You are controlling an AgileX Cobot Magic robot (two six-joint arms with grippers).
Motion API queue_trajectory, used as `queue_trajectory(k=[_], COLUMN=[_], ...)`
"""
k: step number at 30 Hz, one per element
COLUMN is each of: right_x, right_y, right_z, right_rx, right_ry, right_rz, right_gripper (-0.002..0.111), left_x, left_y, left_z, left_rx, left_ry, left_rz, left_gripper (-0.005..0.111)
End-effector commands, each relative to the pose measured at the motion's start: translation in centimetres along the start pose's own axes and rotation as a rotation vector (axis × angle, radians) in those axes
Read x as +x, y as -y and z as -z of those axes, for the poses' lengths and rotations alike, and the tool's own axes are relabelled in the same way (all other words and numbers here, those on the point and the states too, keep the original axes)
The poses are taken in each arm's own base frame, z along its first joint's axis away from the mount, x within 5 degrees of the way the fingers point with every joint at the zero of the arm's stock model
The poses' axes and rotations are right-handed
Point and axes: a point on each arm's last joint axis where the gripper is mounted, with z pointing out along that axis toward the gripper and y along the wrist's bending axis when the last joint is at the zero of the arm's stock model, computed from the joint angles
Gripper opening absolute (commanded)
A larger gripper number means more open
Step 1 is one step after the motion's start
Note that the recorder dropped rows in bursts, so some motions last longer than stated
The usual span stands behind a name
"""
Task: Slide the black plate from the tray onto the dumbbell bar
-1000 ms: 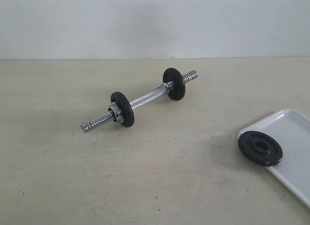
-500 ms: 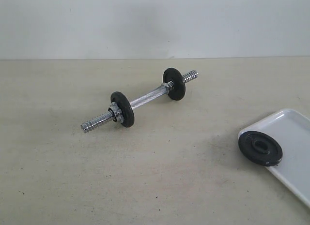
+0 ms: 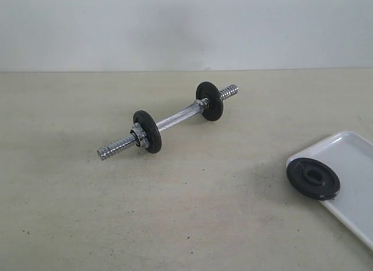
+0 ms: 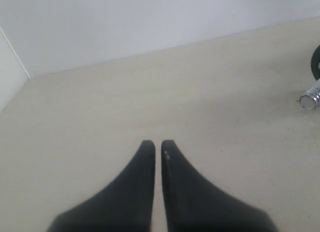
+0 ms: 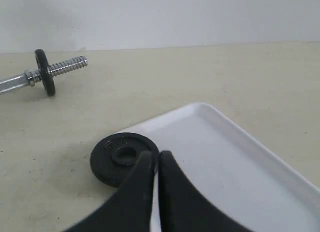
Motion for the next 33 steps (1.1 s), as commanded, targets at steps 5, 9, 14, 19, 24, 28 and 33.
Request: queue_trajectory(k=[5,9,14,19,24,28,33], right_x=[-2.3,-5.8,-8.7,-8.5,-8.7,-11.1,-14.3], right_y=[0.0,0.0,0.8,3.0,4.1,4.6,4.1], right_z=[0.3,2.2,6.6,8.4,9.2,11.5,14.2], right_rx=[0.003,-0.016,-0.045,0.191,0.432,0.510,0.440], right_ry=[0.258,0.697,1.297,1.492,1.489,1.562,1.692], right_rz=[0.001,-0.056,-0.209,-0.343,-0.299,-0.366,-0.397], right_gripper=[0.001,0.001,0.001,0.001,0.001,0.001,0.001], left_x=[-6.6,-8.4,-8.9,-8.6,-8.5,-9.2,-11.5], left_y=[0.2,0.0,-1.2,-2.5,-4.8,-6.5,-7.0], left_z=[2.9,5.8,7.9,7.9,8.5,10.0,10.8], left_rx=[-0.007,-0.042,-0.129,-0.249,-0.381,-0.526,-0.545], left_ry=[0.817,1.197,1.435,1.417,1.437,1.472,1.517], left_rz=[-0.061,-0.063,0.075,0.181,0.452,0.583,0.592], left_gripper=[0.004,0.004,0.004,0.004,0.004,0.004,0.004])
